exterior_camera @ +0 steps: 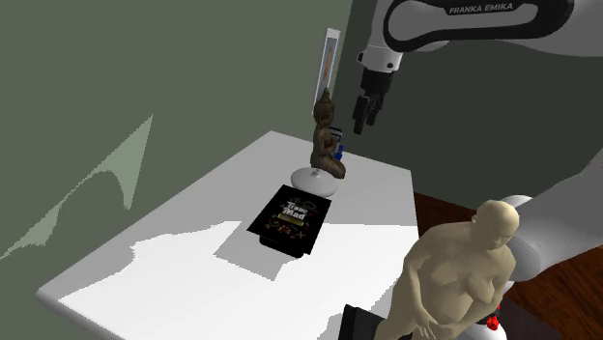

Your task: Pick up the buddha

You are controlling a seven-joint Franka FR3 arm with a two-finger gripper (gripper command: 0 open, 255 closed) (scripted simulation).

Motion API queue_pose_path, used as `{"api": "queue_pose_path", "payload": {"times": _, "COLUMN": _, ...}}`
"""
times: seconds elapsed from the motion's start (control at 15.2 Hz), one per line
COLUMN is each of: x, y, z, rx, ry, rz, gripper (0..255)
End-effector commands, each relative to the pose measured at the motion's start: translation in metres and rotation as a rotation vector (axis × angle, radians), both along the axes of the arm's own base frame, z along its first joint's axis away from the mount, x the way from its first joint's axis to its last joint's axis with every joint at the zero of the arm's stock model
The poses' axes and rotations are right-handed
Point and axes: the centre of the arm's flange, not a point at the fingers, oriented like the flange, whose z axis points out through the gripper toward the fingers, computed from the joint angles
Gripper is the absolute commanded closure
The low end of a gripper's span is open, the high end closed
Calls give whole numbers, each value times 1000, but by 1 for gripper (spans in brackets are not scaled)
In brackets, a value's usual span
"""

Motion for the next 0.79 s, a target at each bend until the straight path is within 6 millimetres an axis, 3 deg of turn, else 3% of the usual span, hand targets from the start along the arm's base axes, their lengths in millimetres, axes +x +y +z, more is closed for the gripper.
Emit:
{"api": "queue_pose_path", "payload": {"times": 0.0, "x": 24, "y": -1, "z": 8, "rx": -2, "ry": -7, "rz": 11, "gripper": 0}}
{"api": "queue_pose_path", "payload": {"times": 0.59, "x": 131, "y": -9, "z": 43, "rx": -8, "ry": -39, "rz": 57, "gripper": 0}}
{"api": "queue_pose_path", "payload": {"times": 0.73, "x": 136, "y": -9, "z": 39, "rx": -8, "ry": -40, "rz": 59, "gripper": 0}}
